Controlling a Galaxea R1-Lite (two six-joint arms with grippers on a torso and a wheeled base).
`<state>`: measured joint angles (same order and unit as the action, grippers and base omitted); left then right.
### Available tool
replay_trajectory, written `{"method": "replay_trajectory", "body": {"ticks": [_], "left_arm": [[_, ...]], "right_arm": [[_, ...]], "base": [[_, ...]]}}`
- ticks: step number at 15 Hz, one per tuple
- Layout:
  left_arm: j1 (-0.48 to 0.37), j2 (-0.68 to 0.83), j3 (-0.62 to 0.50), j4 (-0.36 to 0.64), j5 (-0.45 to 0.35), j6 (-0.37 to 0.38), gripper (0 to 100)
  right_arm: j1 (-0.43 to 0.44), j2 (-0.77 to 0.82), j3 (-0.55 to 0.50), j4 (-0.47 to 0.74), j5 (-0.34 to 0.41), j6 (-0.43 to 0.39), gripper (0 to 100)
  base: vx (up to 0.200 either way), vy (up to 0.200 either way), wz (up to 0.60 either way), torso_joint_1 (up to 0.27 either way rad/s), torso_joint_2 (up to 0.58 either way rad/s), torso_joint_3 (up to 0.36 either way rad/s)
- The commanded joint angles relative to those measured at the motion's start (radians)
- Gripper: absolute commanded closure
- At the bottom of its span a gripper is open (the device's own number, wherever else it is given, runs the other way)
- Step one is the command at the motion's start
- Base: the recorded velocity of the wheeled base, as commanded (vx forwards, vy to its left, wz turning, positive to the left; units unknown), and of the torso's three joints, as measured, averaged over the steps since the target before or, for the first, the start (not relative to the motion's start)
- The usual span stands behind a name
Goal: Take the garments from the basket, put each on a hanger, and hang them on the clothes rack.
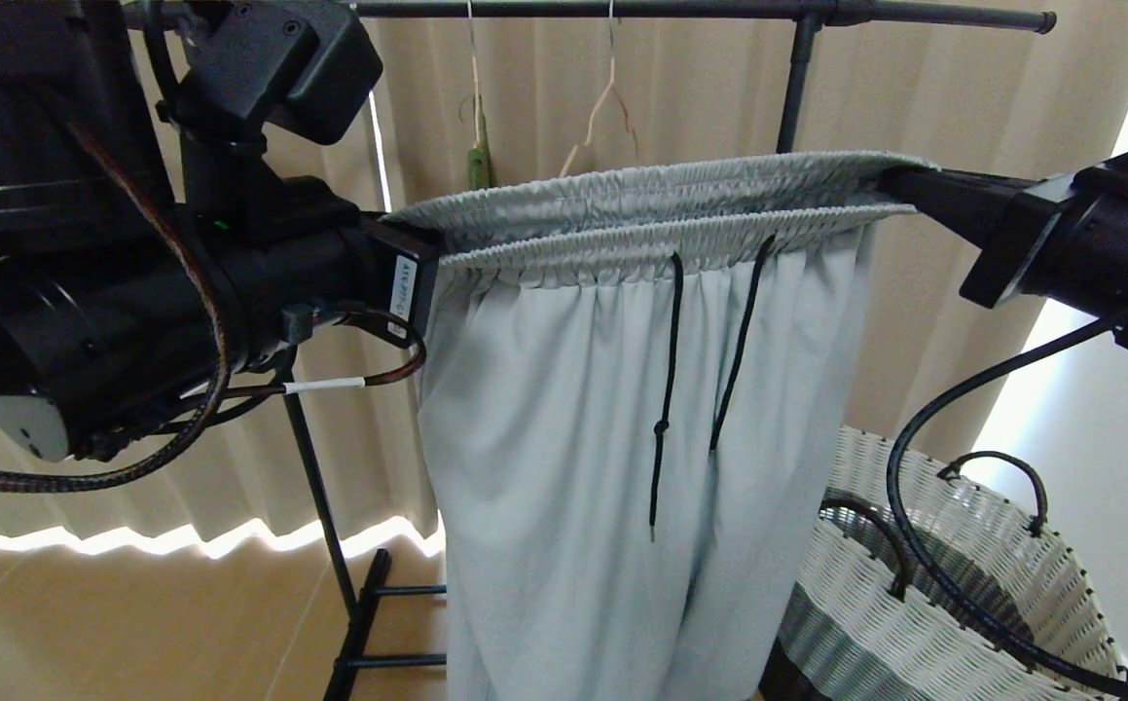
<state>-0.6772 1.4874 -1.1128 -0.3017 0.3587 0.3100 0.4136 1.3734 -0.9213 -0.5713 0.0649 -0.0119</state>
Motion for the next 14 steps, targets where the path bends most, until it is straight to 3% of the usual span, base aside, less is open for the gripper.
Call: {"method": "replay_trajectory", "body": {"ticks": [1,11,12,14], "left_arm": [[-0.002,-0.006,-0.002,0.0,0.002,0.0,100],[-0.004,-0.019,-0.012,0.0,0.003,0.001,100],[-0.004,-0.019,-0.01,0.0,0.003,0.001,100],[-0.004,-0.018,-0.007,-0.002,0.005,0.001,100]], "right_arm": [[-0.003,0.019,0.002,-0.019,0.0,-0.002,100],[-0.003,0.016,-0.001,-0.022,-0.016,-0.002,100],[-0.003,0.016,0.001,-0.022,-0.014,0.0,0],[-0.003,0.018,0.015,-0.024,-0.014,0.001,0]], "base": [[0.0,0.0,0.0,0.0,0.0,0.0],[0.0,0.0,0.0,0.0,0.0,0.0],[0.0,0.0,0.0,0.0,0.0,0.0],[0.0,0.0,0.0,0.0,0.0,0.0]]}}
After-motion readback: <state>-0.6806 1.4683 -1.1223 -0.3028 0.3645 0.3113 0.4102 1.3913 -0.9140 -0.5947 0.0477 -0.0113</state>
